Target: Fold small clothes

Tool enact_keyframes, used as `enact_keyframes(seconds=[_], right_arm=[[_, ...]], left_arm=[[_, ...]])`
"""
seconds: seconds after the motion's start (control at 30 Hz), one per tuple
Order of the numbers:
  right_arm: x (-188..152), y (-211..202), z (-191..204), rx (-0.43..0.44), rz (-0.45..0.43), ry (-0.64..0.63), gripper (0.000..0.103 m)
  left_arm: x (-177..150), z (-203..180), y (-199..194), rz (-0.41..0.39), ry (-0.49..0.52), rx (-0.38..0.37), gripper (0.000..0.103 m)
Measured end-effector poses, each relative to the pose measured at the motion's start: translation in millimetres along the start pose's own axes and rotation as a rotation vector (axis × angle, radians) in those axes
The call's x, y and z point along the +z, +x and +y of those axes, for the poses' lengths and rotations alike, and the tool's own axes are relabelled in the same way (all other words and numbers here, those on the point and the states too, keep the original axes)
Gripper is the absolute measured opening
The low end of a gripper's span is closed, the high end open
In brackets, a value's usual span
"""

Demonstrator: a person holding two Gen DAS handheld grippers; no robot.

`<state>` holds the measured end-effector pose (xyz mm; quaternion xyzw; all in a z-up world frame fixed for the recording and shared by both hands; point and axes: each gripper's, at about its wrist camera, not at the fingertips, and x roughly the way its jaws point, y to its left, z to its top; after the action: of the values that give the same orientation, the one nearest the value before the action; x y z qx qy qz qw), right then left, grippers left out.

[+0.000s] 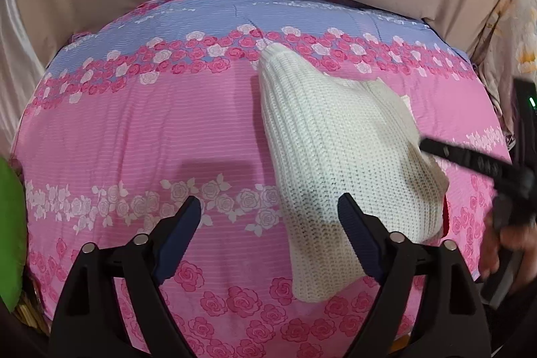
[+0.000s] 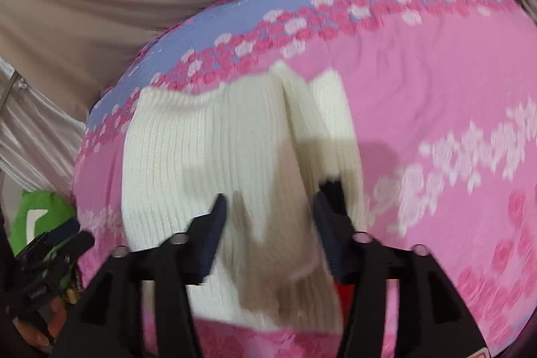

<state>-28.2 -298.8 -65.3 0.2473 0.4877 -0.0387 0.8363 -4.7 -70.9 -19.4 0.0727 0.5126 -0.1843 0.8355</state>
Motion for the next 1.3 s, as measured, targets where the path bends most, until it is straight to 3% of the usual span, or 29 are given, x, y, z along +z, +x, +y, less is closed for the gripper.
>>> enact_keyframes(seconds=[0.1,0.2,0.27,0.33,0.4,0.5,0.57,0.63,0.67,0.73,0.77,0.87,0.97,1.1,1.3], right_arm=[[19,27,-4,0.019,0.054,0.021,0.065],[17,58,-8,0.078,0.142,0.079,0.066],[12,63,-3,0.095,0.143,0.098,0.065],[12,53,9,0.151,0.123,0.094,0.026],[18,24,30,0.207,0.057,0.039,0.016],[25,-37,65,0.206,-0.098,-0.093,0.015],[25,-63,69,0.161,-0.165,-0.114,0.015],[19,-61,53,0.038,-0.174,-0.109,0.015],[18,-45,42,-0.016,-0.132,-0.105,0.016],[7,15,3,-0.068,0.062,-0.035,0.017],[1,29,-7,-0.083,0.119,0.001,0.017],[-8,10,-17,-0.003,0.054,0.105,0.025],[-18,-22,-14,0.005,-0.004,0.102,0.053],[-49,-33,-22,0.019,0.060,0.071,0.054],[-77,3,-22,0.118,0.117,0.109,0.054]], left_arm=[[1,3,1,0.012,-0.028,-0.019,0.083],[2,6,0,0.010,-0.056,-0.029,0.083],[3,9,0,0.008,-0.075,-0.029,0.083],[2,12,0,0.007,-0.091,-0.030,0.083],[2,17,1,0.009,-0.113,-0.034,0.083],[4,21,0,0.007,-0.144,-0.042,0.083],[6,23,1,0.006,-0.157,-0.058,0.083],[8,20,5,0.013,-0.157,-0.060,0.084],[8,18,8,0.017,-0.154,-0.063,0.084],[9,11,14,0.027,-0.139,-0.063,0.084],[10,9,15,0.029,-0.131,-0.062,0.084],[12,-1,16,0.023,-0.096,-0.057,0.083],[13,-6,20,0.034,-0.086,-0.065,0.084],[13,-11,25,0.040,-0.078,-0.070,0.084],[12,-19,39,0.080,-0.083,-0.073,0.084]])
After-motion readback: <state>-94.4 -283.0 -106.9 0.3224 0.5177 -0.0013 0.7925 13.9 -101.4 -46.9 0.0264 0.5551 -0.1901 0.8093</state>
